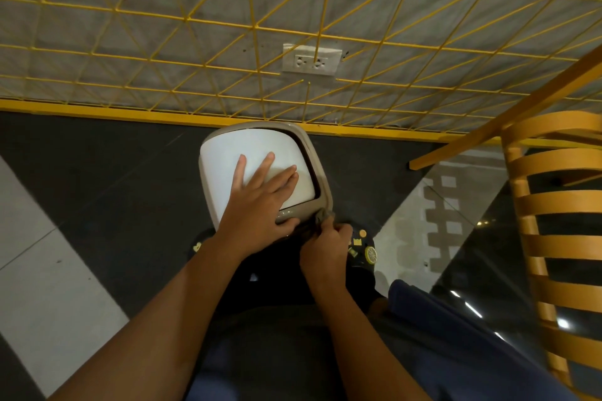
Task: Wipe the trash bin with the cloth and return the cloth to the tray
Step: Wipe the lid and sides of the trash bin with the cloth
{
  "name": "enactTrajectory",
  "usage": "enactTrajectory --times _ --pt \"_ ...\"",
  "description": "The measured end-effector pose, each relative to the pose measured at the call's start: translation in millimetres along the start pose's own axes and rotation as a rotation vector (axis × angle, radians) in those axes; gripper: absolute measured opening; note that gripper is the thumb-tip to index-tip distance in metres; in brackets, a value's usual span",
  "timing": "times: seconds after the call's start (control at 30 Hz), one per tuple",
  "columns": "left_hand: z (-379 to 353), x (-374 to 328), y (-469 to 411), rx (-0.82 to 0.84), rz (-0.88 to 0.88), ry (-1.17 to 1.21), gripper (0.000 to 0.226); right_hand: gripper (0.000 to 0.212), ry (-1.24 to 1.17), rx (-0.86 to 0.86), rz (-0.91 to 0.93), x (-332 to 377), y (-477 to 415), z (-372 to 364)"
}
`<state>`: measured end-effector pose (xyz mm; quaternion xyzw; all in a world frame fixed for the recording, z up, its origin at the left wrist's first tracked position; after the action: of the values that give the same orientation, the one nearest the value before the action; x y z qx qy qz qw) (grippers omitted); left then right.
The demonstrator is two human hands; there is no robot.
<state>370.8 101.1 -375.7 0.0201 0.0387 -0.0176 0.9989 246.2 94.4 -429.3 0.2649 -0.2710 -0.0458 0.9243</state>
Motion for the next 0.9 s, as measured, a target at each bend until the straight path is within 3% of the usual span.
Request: enactTrajectory --times 0.1,0.3,0.4,0.5,0.7,0.9 --pt "-0.8 1.4 -0.7 0.011 0.011 0.017 0.069 0.039 0.002 -0.001 0.060 0.9 14.5 -13.2" --pt "-0.9 0.8 0.7 0.023 0.012 0.030 0.069 0.044 0.075 0.174 0.217 16.6 49.4 -41.9" --pt "-2.3 0.4 0.7 0.031 0.014 0.028 0.070 0.045 0.294 0.039 0.294 7.3 32.5 -18.0" --pt "-3.3 2.4 -1.1 0.040 0.036 0.059 0.071 0.041 0.339 -0.129 0.329 6.5 14.6 -3.0" --pt "-2.1 2.2 -2.8 0.047 0.031 0.039 0.070 0.047 0.456 -0.075 0.474 21.7 41.6 -29.4" --pt "-4.5 1.9 -2.8 0.072 0.040 0.089 0.073 0.043 0.466 -0.190 0.431 9.8 11.9 -5.0"
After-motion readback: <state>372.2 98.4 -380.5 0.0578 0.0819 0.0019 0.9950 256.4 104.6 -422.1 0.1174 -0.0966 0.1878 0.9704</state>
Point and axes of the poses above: each hand's wrist, its own y-axis away from the middle knuckle, its own z-axis out of the back of the hand, x = y × z, the point moved 10 cm from there along -y, towards the middle knuckle, and after that the axes turned 5 degrees about -z, right-handed, at the moved point
